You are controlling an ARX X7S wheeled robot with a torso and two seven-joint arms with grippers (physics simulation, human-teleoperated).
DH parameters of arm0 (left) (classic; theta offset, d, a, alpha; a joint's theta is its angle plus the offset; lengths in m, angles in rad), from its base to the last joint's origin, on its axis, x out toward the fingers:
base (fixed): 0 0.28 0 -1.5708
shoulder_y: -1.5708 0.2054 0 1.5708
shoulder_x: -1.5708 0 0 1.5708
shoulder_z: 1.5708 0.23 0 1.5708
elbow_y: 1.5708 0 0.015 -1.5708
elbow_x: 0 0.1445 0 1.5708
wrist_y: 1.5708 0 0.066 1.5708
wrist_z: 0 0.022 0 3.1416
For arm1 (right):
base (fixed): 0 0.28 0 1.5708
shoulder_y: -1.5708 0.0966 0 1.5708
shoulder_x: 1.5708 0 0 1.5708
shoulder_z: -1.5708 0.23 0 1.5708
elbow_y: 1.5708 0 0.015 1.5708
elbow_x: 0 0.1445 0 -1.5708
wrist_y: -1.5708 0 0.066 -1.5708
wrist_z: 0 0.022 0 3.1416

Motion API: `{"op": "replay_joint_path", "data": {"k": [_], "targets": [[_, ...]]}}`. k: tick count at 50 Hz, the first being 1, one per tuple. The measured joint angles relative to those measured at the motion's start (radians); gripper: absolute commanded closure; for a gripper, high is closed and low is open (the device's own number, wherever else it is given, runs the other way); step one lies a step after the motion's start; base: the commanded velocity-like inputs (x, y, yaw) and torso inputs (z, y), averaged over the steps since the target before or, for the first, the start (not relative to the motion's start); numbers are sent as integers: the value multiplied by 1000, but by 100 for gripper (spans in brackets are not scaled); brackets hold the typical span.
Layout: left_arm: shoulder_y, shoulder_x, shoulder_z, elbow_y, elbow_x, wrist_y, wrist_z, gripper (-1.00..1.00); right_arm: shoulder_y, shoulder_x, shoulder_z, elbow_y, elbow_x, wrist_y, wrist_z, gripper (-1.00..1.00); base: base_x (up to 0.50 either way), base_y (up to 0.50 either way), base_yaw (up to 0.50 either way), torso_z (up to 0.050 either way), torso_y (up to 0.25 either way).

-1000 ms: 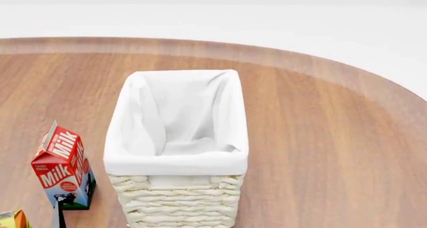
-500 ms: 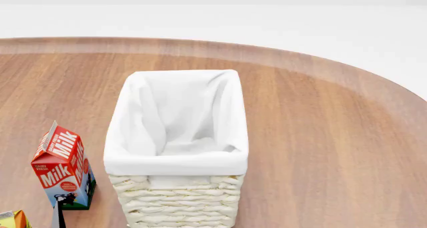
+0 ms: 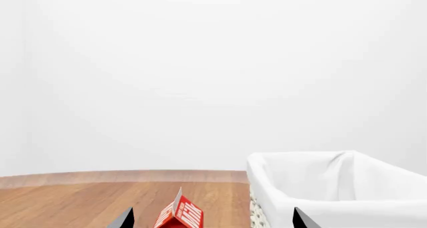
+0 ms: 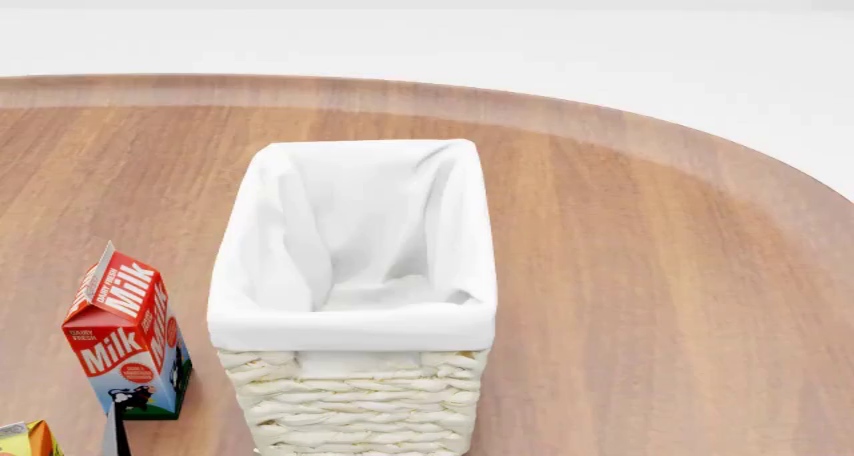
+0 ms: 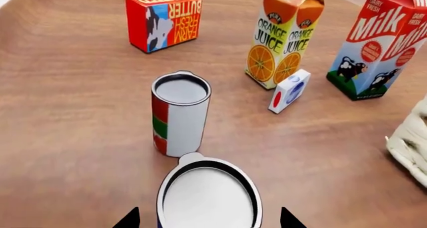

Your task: Pick up the alphabet soup, and put it in the basket.

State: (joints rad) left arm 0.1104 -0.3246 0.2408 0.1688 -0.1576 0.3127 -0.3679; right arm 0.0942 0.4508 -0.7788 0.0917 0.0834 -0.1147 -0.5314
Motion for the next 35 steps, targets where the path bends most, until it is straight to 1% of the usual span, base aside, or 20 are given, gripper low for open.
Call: {"op": "replay_joint_path", "data": {"k": [27,28,35], "targets": [[-3,-6,8,-3,-1,3,-6,-100,63,-59,-40,104,-31,4,-19,-100,0,0,0,0,0],[-3,-6,8,-3,-1,3,-6,-100,66,-62,-42,111,-34,3,-19,100,0,0,0,0,0],[-1,-8,9,0,0,4,-9,-100,91,-81,-55,150,-17,-9,-28,100,0,0,1,0,0]]}}
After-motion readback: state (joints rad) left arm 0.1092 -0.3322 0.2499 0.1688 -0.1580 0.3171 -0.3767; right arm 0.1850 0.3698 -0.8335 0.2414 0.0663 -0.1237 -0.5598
